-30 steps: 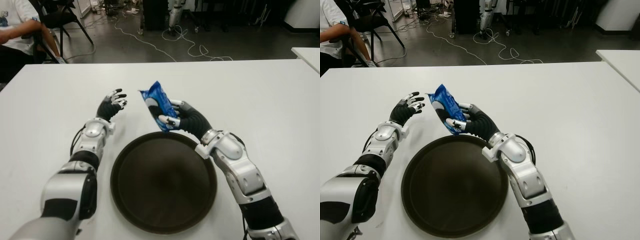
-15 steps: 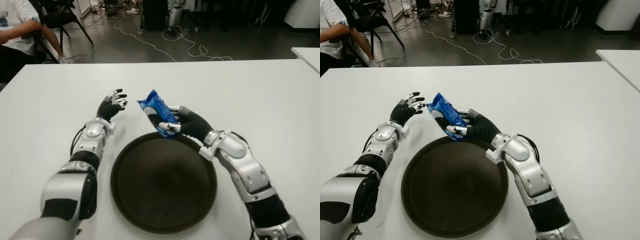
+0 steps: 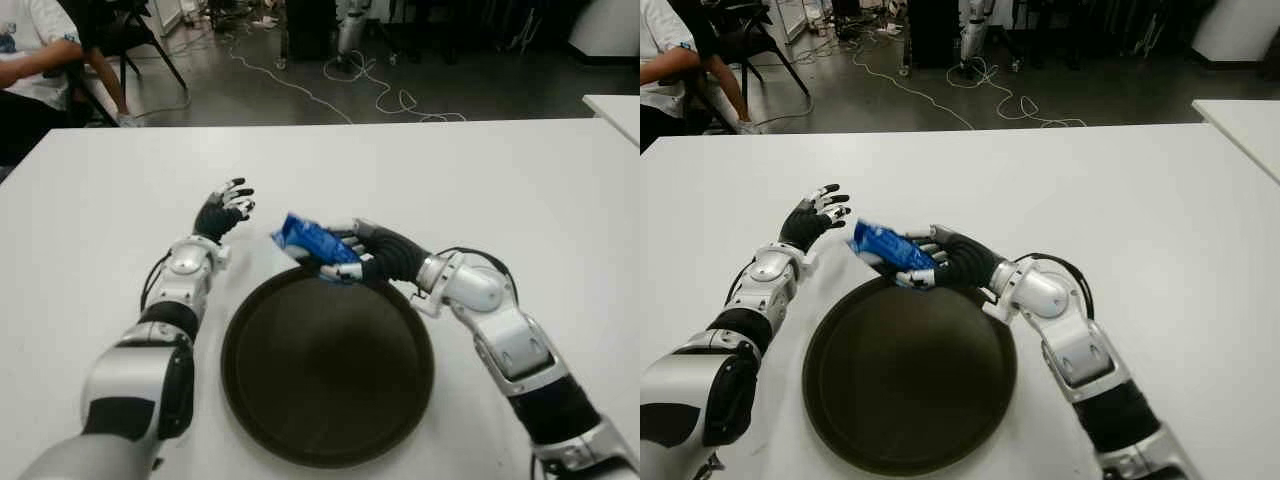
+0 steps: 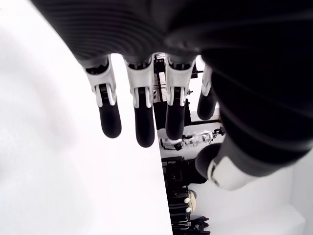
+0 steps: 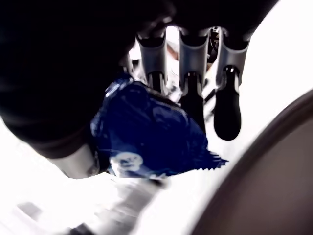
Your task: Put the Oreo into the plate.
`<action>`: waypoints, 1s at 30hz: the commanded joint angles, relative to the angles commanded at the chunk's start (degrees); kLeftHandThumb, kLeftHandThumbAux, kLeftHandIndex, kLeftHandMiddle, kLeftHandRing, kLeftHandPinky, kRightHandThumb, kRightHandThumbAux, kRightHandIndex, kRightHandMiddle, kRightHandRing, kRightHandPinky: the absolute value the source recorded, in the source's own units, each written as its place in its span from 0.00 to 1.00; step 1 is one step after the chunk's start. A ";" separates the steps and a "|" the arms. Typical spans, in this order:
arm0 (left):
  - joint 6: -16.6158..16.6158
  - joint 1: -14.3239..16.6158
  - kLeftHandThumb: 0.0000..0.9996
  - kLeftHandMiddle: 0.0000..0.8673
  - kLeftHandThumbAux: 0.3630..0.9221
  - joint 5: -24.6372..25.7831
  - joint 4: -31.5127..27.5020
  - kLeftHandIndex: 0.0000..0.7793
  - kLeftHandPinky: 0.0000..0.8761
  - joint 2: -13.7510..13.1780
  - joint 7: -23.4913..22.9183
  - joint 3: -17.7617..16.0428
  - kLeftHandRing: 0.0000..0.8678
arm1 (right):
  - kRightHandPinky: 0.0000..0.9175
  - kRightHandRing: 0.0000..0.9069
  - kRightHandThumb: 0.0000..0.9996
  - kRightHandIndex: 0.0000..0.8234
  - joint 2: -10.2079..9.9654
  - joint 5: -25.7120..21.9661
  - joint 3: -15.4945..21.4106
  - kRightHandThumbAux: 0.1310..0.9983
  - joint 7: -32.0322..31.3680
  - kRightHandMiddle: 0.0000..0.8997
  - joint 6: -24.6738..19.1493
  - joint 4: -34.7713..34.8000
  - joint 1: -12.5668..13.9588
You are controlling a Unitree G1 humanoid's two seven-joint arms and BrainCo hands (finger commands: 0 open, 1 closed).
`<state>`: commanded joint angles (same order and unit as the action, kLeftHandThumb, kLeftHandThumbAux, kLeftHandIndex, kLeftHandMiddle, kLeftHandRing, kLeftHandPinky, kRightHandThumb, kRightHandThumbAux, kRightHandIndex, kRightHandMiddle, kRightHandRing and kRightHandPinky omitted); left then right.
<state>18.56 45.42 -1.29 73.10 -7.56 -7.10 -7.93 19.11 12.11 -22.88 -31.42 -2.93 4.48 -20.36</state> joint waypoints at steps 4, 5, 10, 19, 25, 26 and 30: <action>0.19 -0.02 0.10 0.25 0.65 0.03 -0.02 0.18 0.24 0.04 0.03 -0.04 0.24 | 0.81 0.80 0.69 0.52 0.72 4.54 -1.17 0.69 1.83 0.78 3.33 -1.67 -0.40; 0.23 -0.02 0.10 0.25 0.66 0.06 -0.04 0.18 0.24 0.06 0.00 -0.05 0.24 | 0.81 0.79 0.69 0.52 0.73 5.30 -1.24 0.69 2.21 0.78 3.89 -1.90 -0.38; 0.17 -0.03 0.09 0.24 0.66 0.28 -0.09 0.18 0.23 0.16 -0.21 -0.21 0.24 | 0.79 0.78 0.70 0.52 0.67 8.85 -1.87 0.69 3.58 0.77 4.94 -2.60 -0.37; -0.28 0.11 0.09 0.23 0.63 0.26 -0.17 0.17 0.23 0.32 -0.17 -0.12 0.24 | 0.73 0.76 0.70 0.52 0.23 15.55 -3.15 0.69 7.61 0.76 5.70 -2.51 1.07; -0.49 0.17 0.08 0.22 0.63 0.28 -0.20 0.15 0.22 0.33 -0.28 -0.10 0.22 | 0.73 0.77 0.70 0.52 0.34 18.17 -4.00 0.69 8.76 0.78 7.14 -2.98 1.20; -0.59 0.22 0.08 0.22 0.63 0.29 -0.18 0.15 0.22 0.34 -0.25 -0.10 0.22 | 0.73 0.77 0.70 0.52 0.48 18.70 -4.19 0.69 9.05 0.78 7.72 -3.13 1.15; -0.78 0.31 0.09 0.23 0.63 0.26 -0.19 0.17 0.24 0.43 0.01 -0.08 0.24 | 0.69 0.74 0.69 0.52 1.13 20.10 -4.56 0.69 9.49 0.74 9.72 -3.48 0.92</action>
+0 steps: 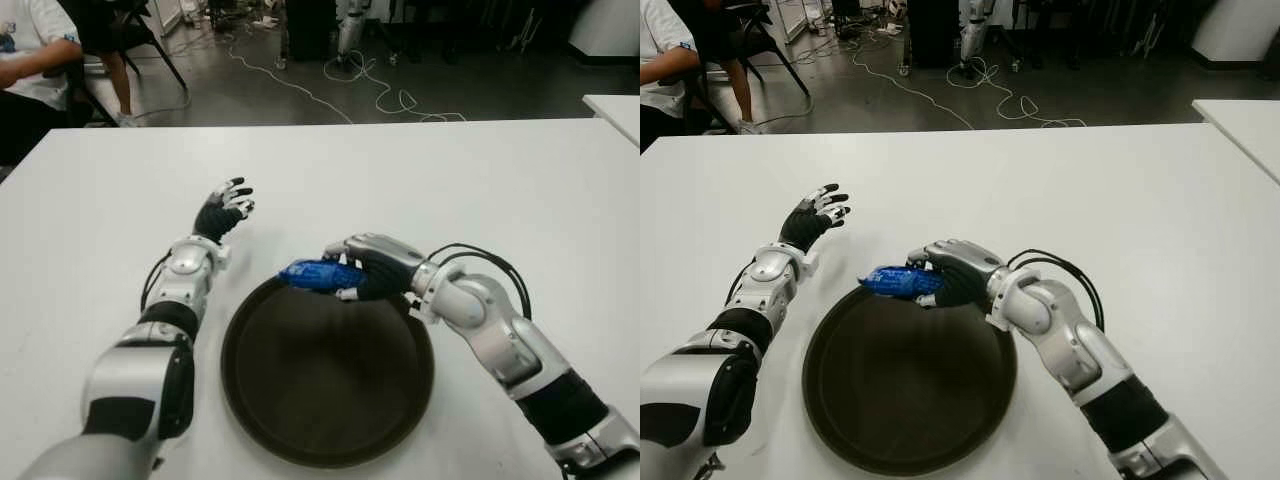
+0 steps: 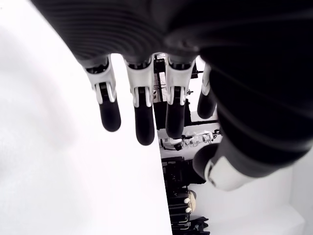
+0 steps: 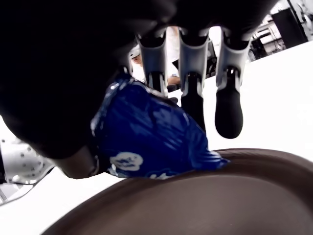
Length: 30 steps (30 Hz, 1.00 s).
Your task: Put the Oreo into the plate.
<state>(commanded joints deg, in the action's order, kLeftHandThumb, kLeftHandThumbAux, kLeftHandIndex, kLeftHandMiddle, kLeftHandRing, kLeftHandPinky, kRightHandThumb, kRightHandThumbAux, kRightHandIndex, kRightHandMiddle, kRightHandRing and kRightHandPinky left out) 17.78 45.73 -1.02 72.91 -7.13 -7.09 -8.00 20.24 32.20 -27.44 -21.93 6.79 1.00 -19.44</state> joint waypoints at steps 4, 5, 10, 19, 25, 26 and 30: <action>-0.01 0.00 0.09 0.23 0.64 0.00 -0.02 0.17 0.25 0.05 0.11 0.01 0.24 | 0.67 0.71 0.69 0.52 0.06 0.71 -0.15 0.69 0.27 0.72 1.35 -0.51 -0.05; 0.03 -0.01 0.09 0.24 0.65 0.03 -0.04 0.18 0.25 0.10 0.15 -0.02 0.24 | 0.66 0.70 0.69 0.51 0.11 1.03 -0.41 0.69 0.58 0.71 2.21 -0.91 -0.17; 0.43 -0.11 0.08 0.24 0.66 0.05 -0.13 0.18 0.25 0.19 0.21 -0.02 0.25 | 0.62 0.66 0.69 0.51 0.41 1.59 -0.53 0.69 1.70 0.66 5.79 -1.46 -0.12; 0.44 -0.11 0.07 0.23 0.66 0.03 -0.09 0.16 0.24 0.28 0.08 0.04 0.25 | 0.59 0.61 0.69 0.51 0.22 1.42 -0.13 0.70 2.93 0.61 9.38 -2.70 -0.09; 0.56 -0.15 0.08 0.25 0.67 0.05 -0.12 0.18 0.26 0.36 0.34 -0.01 0.26 | 0.55 0.57 0.69 0.51 0.17 0.82 0.01 0.70 3.79 0.57 11.93 -3.44 0.05; 0.57 -0.16 0.08 0.25 0.67 0.02 -0.13 0.18 0.26 0.37 0.37 0.01 0.26 | 0.54 0.56 0.69 0.50 0.18 0.73 0.03 0.70 3.86 0.55 12.26 -3.52 0.10; 0.68 -0.21 0.09 0.25 0.67 0.03 -0.16 0.18 0.25 0.39 0.34 0.03 0.25 | 0.49 0.51 0.68 0.49 0.15 0.73 -0.32 0.70 3.87 0.50 13.77 -4.73 -0.09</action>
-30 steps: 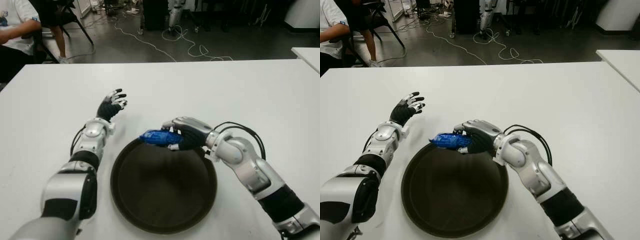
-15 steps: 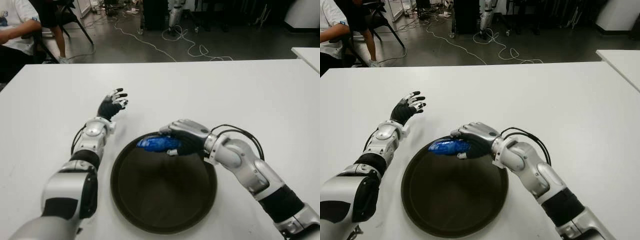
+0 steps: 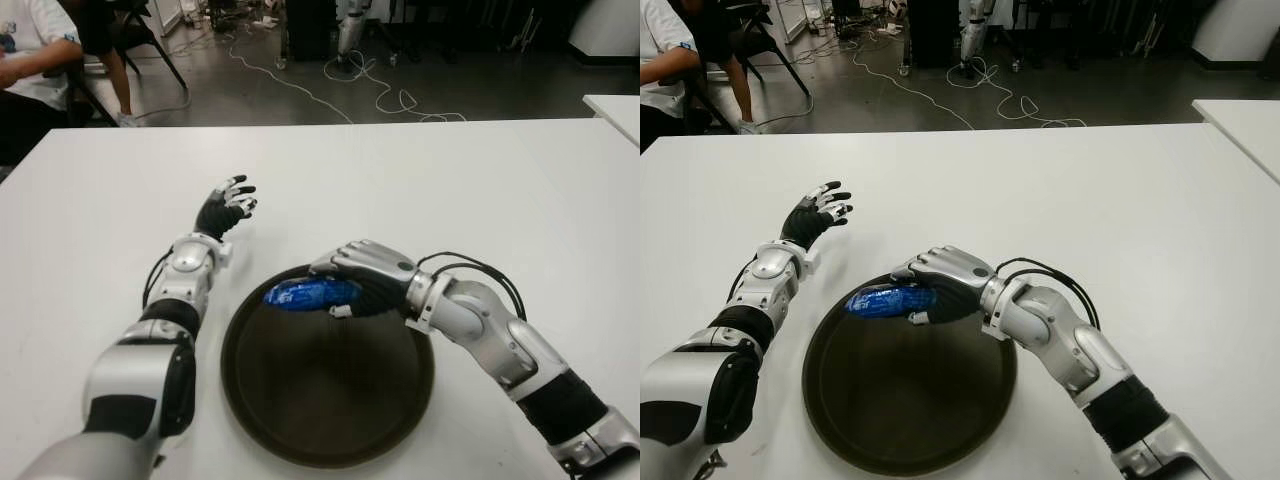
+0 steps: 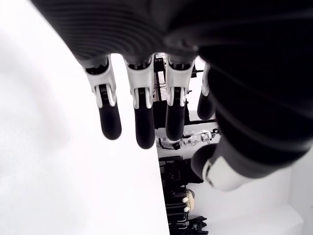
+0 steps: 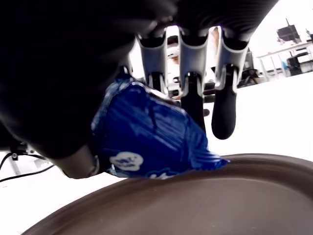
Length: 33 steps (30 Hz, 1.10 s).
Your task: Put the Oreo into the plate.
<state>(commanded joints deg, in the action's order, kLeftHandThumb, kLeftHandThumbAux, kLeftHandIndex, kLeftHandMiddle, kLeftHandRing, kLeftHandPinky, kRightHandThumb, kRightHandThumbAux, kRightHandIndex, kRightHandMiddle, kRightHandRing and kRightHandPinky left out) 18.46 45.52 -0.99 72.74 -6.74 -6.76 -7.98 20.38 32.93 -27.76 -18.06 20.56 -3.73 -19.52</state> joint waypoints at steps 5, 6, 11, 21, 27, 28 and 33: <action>0.34 -0.06 0.10 0.24 0.66 -0.04 -0.12 0.17 0.27 0.03 -0.05 0.08 0.26 | 0.26 0.29 0.67 0.48 0.25 -1.69 -0.27 0.71 -2.14 0.27 1.93 -1.60 -0.77; 0.37 -0.06 0.10 0.25 0.66 -0.09 -0.12 0.18 0.27 0.02 -0.02 0.11 0.26 | 0.20 0.23 0.45 0.33 0.26 -1.81 -0.27 0.76 -2.53 0.21 1.97 -1.70 -0.81; 0.39 -0.06 0.11 0.25 0.66 -0.32 -0.12 0.18 0.27 -0.02 0.32 0.34 0.26 | 0.08 0.08 0.07 0.07 0.52 -2.26 -0.29 0.81 -4.60 0.08 2.05 -1.68 -1.05; 0.36 -0.07 0.11 0.25 0.68 -0.11 -0.16 0.18 0.27 0.17 0.72 0.22 0.26 | 0.00 0.00 0.00 0.00 1.00 -2.38 -0.42 0.74 -8.55 0.00 1.11 -1.10 -1.55; 0.11 -0.02 0.09 0.24 0.70 -0.18 -0.12 0.17 0.25 0.05 0.76 0.27 0.24 | 0.00 0.00 0.00 0.00 0.64 -2.16 -0.20 0.71 -9.50 0.00 0.54 -0.97 -1.44; 0.08 -0.01 0.09 0.24 0.71 -0.23 -0.11 0.18 0.25 0.02 0.81 0.30 0.25 | 0.00 0.00 0.00 0.00 0.60 -2.09 -0.17 0.70 -9.48 0.00 0.54 -0.98 -1.42; 0.02 -0.01 0.09 0.25 0.71 -0.21 -0.01 0.18 0.25 -0.06 0.75 0.28 0.25 | 0.00 0.00 0.00 0.00 0.53 -1.85 -0.13 0.70 -9.34 0.00 0.49 -1.02 -1.37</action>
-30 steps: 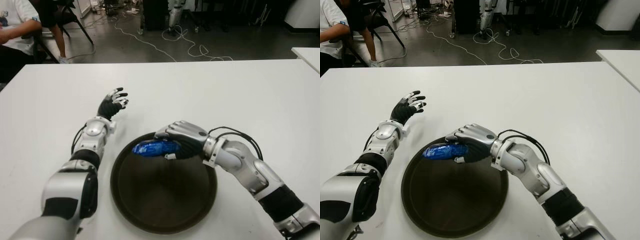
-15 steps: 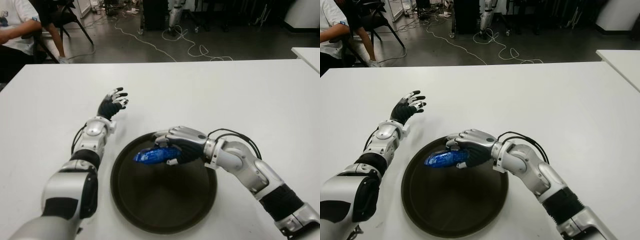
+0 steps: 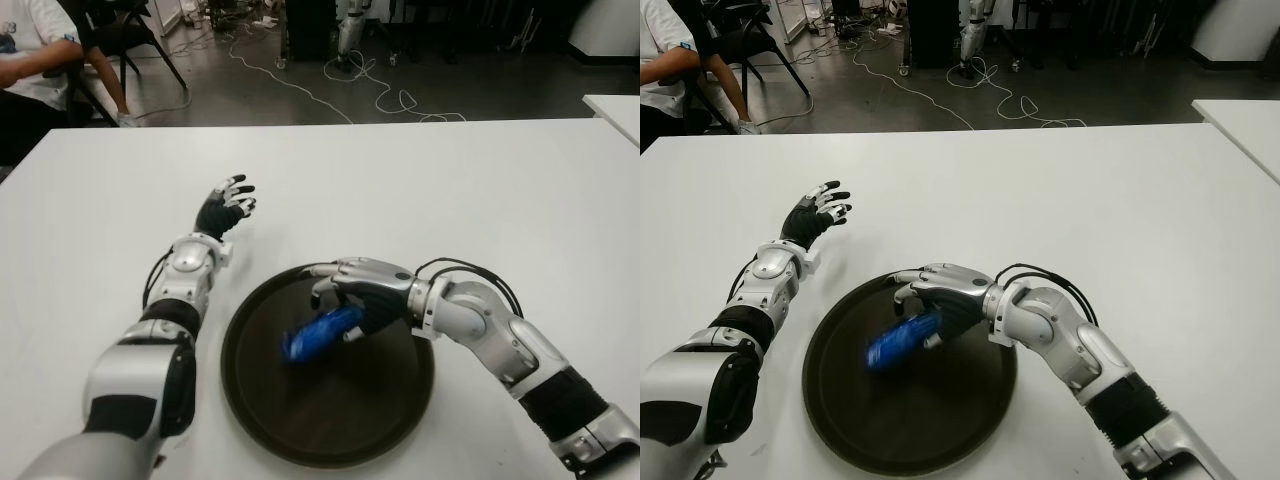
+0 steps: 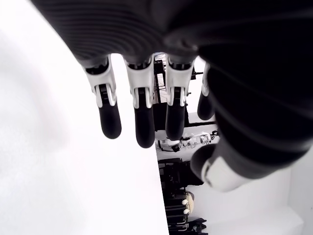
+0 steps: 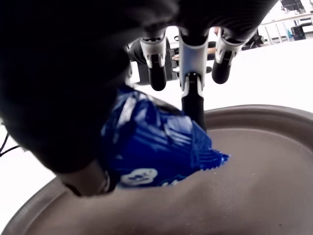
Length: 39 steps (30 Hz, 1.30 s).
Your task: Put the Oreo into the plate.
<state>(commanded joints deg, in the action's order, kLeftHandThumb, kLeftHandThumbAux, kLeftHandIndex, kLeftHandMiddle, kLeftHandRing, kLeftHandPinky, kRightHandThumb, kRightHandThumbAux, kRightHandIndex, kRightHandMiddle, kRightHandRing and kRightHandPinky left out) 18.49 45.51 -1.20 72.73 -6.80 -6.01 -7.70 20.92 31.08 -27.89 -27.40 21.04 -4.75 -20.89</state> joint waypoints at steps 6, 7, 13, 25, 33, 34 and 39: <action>-0.06 0.04 0.09 0.24 0.70 0.31 0.00 0.17 0.25 0.04 -0.42 -0.24 0.25 | 0.00 0.00 0.00 0.00 -0.07 0.40 0.05 0.68 0.47 0.00 -0.17 -0.34 0.07; -0.07 0.05 0.09 0.24 0.70 0.34 0.00 0.17 0.25 0.05 -0.47 -0.26 0.25 | 0.00 0.00 0.00 0.00 -0.08 0.47 0.04 0.67 0.54 0.00 -0.19 -0.40 0.07; 0.12 0.00 0.09 0.25 0.70 0.22 -0.01 0.17 0.25 -0.03 -0.60 -0.15 0.25 | 0.00 0.00 0.00 0.00 0.06 0.92 0.02 0.65 0.59 0.00 -0.61 -0.17 0.07; -0.03 0.12 0.09 0.24 0.71 0.39 0.08 0.16 0.25 0.02 -0.39 -0.34 0.25 | 0.00 0.00 0.00 0.00 0.62 2.62 0.31 0.62 2.06 0.00 -0.61 -0.13 -0.02; 0.19 0.06 0.09 0.24 0.70 0.22 0.03 0.18 0.28 -0.09 -0.56 -0.16 0.26 | 0.00 0.00 0.00 0.00 1.20 2.98 1.25 0.62 1.71 0.00 -1.69 0.44 -0.25; 0.16 0.06 0.09 0.24 0.70 0.21 0.04 0.18 0.27 -0.09 -0.52 -0.16 0.26 | 0.00 0.00 0.00 0.00 1.36 2.89 1.46 0.62 1.60 0.00 -1.80 0.60 -0.27; 0.00 0.07 0.09 0.24 0.71 0.31 0.11 0.18 0.26 -0.07 -0.18 -0.30 0.25 | 0.00 0.00 0.00 0.00 3.23 1.31 4.20 0.62 1.40 0.00 -1.75 0.25 -1.19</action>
<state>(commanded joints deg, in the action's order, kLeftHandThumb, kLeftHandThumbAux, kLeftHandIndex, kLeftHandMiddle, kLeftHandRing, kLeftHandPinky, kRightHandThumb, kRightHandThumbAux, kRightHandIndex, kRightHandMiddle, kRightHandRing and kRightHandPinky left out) 18.49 45.57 -0.89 72.85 -6.87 -6.19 -8.00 24.14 32.38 -23.69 -26.00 19.29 -4.50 -22.08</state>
